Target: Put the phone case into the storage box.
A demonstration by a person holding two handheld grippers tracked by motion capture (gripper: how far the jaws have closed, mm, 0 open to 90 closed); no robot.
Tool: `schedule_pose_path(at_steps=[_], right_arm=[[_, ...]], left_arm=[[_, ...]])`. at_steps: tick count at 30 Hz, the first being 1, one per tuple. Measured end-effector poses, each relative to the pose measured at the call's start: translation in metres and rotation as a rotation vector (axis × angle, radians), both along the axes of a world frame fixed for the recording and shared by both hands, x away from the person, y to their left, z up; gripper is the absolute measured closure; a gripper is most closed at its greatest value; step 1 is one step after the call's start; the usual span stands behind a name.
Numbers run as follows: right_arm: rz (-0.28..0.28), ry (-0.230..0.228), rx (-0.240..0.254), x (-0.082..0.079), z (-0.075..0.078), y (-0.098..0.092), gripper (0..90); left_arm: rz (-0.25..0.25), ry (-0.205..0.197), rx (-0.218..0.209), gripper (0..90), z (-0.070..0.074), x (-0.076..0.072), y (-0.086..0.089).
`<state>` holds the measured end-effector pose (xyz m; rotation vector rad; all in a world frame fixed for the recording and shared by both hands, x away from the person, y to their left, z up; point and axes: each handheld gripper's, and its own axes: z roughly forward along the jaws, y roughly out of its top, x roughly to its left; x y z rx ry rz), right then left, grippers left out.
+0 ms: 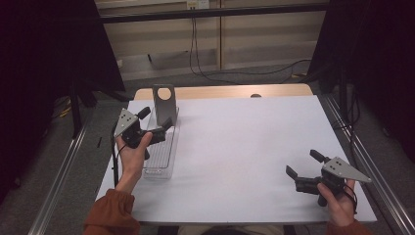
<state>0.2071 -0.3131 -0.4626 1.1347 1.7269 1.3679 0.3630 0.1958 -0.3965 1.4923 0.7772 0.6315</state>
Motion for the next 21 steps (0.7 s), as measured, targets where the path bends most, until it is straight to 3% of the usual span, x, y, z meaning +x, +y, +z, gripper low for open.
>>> schedule_pose_path(at_steps=[1,2,3,4,12,16,21], right_arm=[[0.003,0.001,-0.005,0.000,0.000,0.000,0.0],[0.005,0.002,-0.005,0.000,0.000,0.000,0.0],[0.006,0.001,-0.006,0.000,0.000,0.001,0.0],[0.006,0.004,-0.004,0.000,0.000,0.001,0.0],[0.004,0.002,0.003,0.000,0.000,0.000,0.0],[0.007,0.000,-0.004,0.000,0.000,0.000,0.0],[0.008,0.002,-0.002,0.000,0.000,0.001,0.0]], left_arm=[[0.001,0.001,0.017,3.7,0.000,-0.001,0.002],[0.014,0.019,-0.025,4.0,-0.001,-0.002,0.001],[0.012,0.028,-0.039,4.1,-0.002,-0.003,0.002],[0.015,0.028,-0.007,4.1,-0.002,-0.004,0.004],[0.017,0.015,0.018,3.9,-0.005,-0.017,0.011],[0.023,0.038,0.020,3.9,-0.004,-0.024,0.011],[0.025,0.016,0.037,3.6,-0.004,-0.034,0.014]])
